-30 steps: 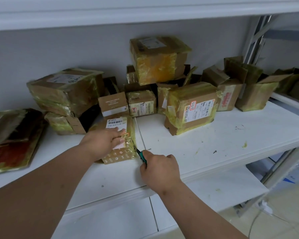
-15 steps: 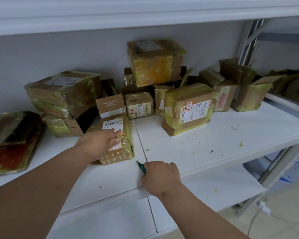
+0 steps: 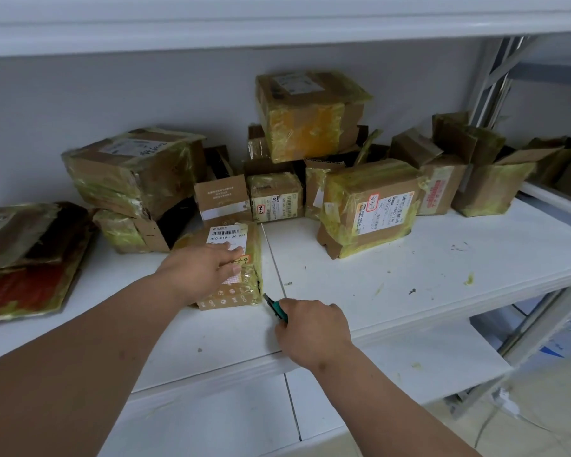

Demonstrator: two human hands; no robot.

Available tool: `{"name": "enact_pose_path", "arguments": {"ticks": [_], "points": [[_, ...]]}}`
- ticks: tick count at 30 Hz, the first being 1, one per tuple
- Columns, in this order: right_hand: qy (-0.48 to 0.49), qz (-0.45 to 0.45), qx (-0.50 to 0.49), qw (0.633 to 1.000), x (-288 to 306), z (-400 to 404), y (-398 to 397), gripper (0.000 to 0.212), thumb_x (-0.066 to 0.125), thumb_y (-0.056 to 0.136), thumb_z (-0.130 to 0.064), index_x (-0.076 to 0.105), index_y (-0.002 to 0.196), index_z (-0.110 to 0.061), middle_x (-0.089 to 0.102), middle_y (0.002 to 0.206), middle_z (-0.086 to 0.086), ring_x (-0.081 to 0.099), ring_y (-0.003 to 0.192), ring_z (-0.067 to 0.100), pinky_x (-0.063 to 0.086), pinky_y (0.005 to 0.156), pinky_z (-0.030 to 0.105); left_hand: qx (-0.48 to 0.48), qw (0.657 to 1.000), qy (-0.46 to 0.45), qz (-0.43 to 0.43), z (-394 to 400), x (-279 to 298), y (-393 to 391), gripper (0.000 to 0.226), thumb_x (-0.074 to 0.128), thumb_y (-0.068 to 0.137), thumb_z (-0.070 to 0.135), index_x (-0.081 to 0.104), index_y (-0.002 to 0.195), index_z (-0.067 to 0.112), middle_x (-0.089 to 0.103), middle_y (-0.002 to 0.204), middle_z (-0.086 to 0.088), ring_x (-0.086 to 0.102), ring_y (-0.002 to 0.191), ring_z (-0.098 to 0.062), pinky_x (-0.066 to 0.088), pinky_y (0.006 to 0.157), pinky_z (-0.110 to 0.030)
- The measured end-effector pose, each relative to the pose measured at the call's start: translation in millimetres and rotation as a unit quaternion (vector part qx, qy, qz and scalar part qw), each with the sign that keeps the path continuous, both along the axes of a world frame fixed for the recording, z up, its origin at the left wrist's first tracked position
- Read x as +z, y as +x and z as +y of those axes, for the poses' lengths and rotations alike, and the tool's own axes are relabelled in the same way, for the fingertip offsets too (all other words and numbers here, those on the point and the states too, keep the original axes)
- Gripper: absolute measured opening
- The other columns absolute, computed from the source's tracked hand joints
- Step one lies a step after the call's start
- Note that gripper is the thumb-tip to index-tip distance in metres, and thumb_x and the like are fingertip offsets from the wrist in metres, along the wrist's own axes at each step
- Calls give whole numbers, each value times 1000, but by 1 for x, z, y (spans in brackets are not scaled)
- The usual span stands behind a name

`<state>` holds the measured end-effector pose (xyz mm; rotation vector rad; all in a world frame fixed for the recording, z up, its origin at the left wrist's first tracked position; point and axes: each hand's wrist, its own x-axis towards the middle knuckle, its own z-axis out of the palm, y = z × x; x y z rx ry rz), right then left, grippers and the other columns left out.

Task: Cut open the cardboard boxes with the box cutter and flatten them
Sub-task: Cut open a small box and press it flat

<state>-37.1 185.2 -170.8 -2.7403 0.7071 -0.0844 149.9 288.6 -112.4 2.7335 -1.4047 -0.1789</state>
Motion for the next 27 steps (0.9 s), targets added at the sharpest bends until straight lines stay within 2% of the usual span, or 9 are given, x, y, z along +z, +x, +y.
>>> {"name": "enact_pose_path", "arguments": {"ticks": [6,9,11,13,16,18,20,23,27], "points": [[56,-73,-88,992,5,-18,-2,7,41,94,-23,47,91,-21,56,77,-2,58,75,28,45,68,32,46,999,-5,8,-7,4,-6,62,45,85,74,46,140,45,40,150,14,38,136,-13,39,101,-30],[48,-61,-86,993,4,-23,5,12,34,102,-27,44,104,-21,59,84,0,63,88,31,42,74,35,81,996,-6,-31,-21,7,-19,68,46,79,80,55,125,31,50,114,6,51,102,-15,45,72,-29],[40,-24,-83,995,3,-26,10,28,28,104,-28,39,130,-24,66,98,3,63,97,30,36,79,37,87,995,-8,-49,-25,7,-21,61,52,82,73,52,121,26,51,110,5,48,93,-15,42,66,-29],[34,1,-97,995,1,-32,13,40,30,102,-23,28,142,-20,69,106,2,63,99,27,33,83,38,75,997,-20,-18,-22,11,-16,52,61,83,59,51,123,26,54,117,4,50,96,-15,44,71,-29],[52,-17,-123,991,-1,-43,16,13,34,100,-17,29,112,-19,68,104,3,59,84,26,32,78,37,43,998,-20,51,-3,15,1,54,68,81,31,50,132,32,53,130,9,53,109,-13,47,87,-27],[61,-30,-122,990,0,-51,20,6,33,102,-20,29,106,-19,64,108,6,52,81,28,33,76,36,48,996,-33,63,14,11,17,52,69,82,20,55,130,35,54,135,10,53,116,-11,47,94,-25],[39,-18,-118,992,0,-57,25,14,33,103,-24,39,115,-18,57,115,6,50,85,27,33,77,36,70,994,-65,55,32,5,30,45,71,85,17,61,123,39,56,135,10,54,117,-11,45,95,-23],[-52,19,-139,989,-4,-61,29,35,37,99,-24,46,133,-24,51,123,5,53,109,28,33,89,40,64,993,-96,21,47,-5,40,47,65,87,8,64,122,38,53,139,8,45,125,-12,31,99,-17],[-56,-82,-112,989,1,-45,44,37,47,95,-24,56,131,-27,54,123,2,51,117,26,30,97,40,49,991,-124,-2,50,-14,34,46,62,86,9,64,126,31,49,134,11,35,127,-13,21,99,-15]]}}
